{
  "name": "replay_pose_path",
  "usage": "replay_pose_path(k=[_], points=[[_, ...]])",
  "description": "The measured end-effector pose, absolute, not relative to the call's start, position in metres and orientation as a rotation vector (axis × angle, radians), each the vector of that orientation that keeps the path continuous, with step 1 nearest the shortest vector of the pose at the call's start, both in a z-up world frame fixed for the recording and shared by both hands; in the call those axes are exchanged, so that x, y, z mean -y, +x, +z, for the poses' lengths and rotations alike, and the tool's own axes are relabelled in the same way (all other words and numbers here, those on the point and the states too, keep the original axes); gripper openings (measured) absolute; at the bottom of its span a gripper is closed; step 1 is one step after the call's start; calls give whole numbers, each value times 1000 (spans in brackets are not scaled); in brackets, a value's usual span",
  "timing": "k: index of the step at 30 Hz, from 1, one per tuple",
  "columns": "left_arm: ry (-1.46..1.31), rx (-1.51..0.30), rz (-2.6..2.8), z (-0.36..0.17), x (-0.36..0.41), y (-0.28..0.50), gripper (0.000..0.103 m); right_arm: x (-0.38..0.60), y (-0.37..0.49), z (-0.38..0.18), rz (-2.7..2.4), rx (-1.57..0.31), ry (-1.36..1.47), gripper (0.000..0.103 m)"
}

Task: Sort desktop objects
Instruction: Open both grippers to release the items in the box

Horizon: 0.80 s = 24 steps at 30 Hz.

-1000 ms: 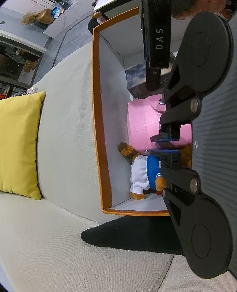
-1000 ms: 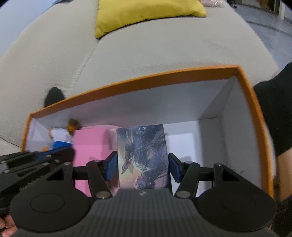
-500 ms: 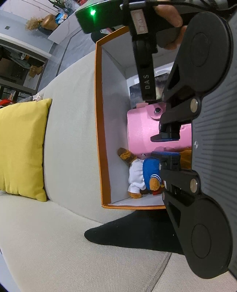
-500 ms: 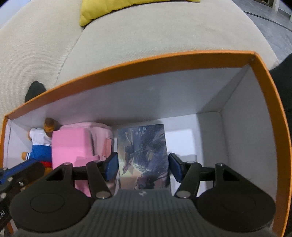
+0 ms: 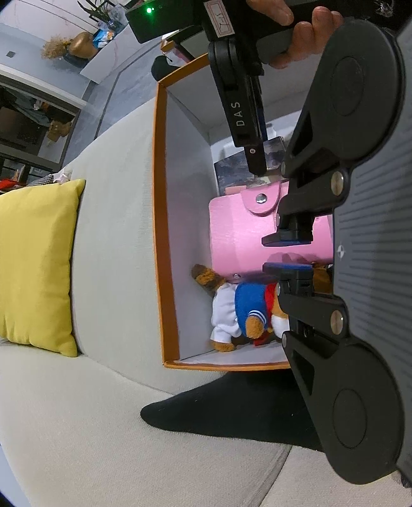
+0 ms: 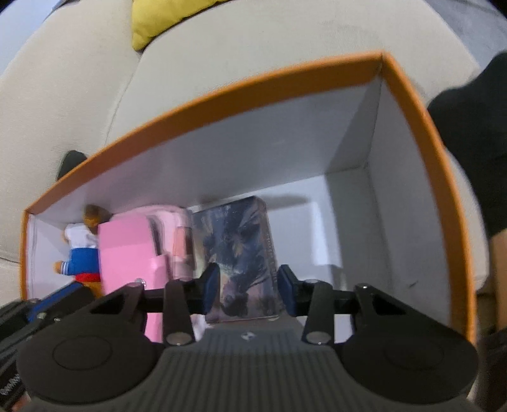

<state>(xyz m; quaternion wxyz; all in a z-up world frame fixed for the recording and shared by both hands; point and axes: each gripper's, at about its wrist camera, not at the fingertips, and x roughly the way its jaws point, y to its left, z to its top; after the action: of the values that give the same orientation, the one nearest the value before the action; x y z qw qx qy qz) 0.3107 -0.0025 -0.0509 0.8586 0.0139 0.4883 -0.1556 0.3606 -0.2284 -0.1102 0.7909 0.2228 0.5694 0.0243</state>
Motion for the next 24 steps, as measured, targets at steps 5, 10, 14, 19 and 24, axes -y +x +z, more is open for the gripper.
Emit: replay_pose_path(k=[5,10,14,19,24], points=[[22,-1037,-323,-56,2,314,10,224,365,-113,49,-1216,517,40],[10,-1063,-333,-65,5,317,10,213,367,-114,66,-1200,484,40],[13,-1053,-327,-64,5,317,10,218,371,-113,88,-1195,473,40],[-6,-1019,-315,-53,0,308,10,221,361,-99,92,-1141,376,40],[-44,-961,-328,-29,-6,279,10,209,342,-75,180,-1070,314,40]])
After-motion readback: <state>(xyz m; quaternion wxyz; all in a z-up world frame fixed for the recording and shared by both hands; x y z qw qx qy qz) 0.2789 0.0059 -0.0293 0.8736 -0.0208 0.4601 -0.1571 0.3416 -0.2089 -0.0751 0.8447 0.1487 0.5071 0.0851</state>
